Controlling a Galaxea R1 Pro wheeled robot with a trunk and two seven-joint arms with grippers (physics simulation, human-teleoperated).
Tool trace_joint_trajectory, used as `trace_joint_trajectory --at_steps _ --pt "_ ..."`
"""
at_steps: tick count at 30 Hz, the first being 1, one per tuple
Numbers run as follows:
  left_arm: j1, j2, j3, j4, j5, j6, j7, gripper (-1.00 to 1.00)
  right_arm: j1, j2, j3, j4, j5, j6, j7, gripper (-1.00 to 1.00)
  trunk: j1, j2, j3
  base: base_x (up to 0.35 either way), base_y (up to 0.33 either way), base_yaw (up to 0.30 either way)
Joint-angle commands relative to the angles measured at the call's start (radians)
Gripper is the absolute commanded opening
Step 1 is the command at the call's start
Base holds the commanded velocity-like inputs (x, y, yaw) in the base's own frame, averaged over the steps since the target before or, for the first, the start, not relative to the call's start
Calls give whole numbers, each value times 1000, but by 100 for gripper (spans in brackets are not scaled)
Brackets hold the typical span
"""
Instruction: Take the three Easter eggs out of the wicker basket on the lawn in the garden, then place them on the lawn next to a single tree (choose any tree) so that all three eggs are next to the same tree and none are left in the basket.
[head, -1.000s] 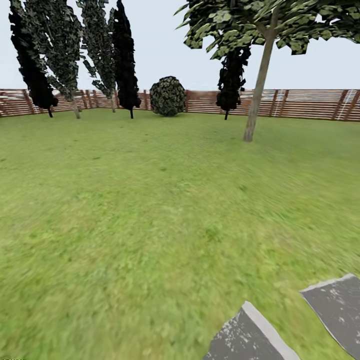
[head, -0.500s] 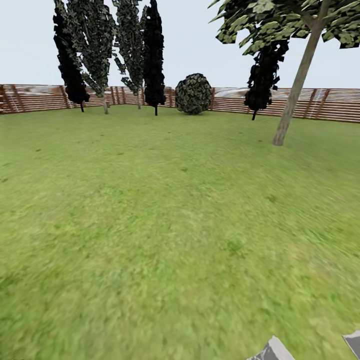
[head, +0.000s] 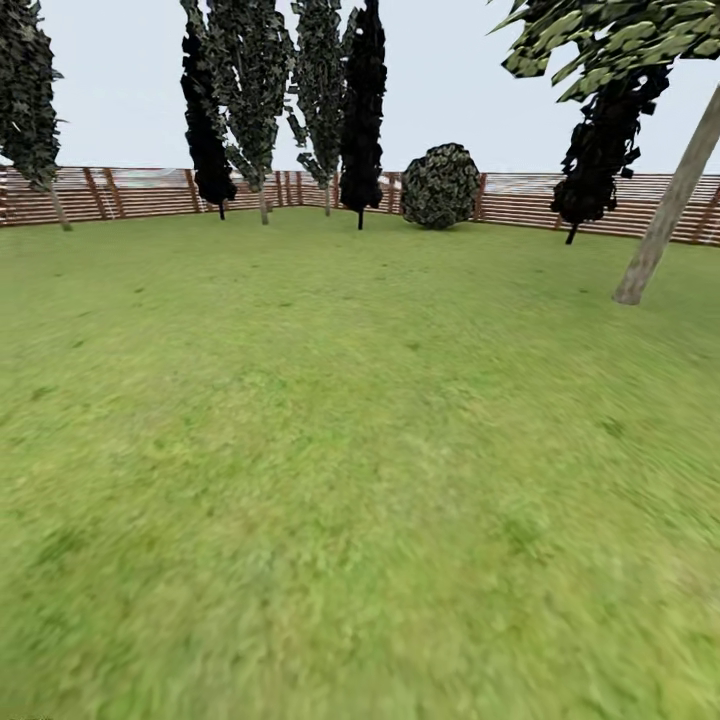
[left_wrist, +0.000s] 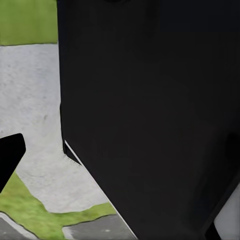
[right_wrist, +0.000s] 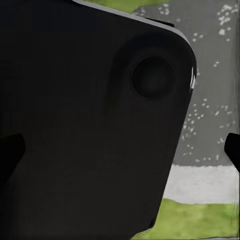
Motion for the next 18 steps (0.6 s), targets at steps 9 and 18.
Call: trace_joint_trajectory --at_steps 9,18 --pt "0 -1 8 0 1 1 0 100 0 0 4 1 5 -3 -1 100 1 0 -5 331 0 279" --pt "0 -1 8 0 1 1 0 100 0 -1 4 2 4 -2 -1 100 1 0 -5 331 0 106"
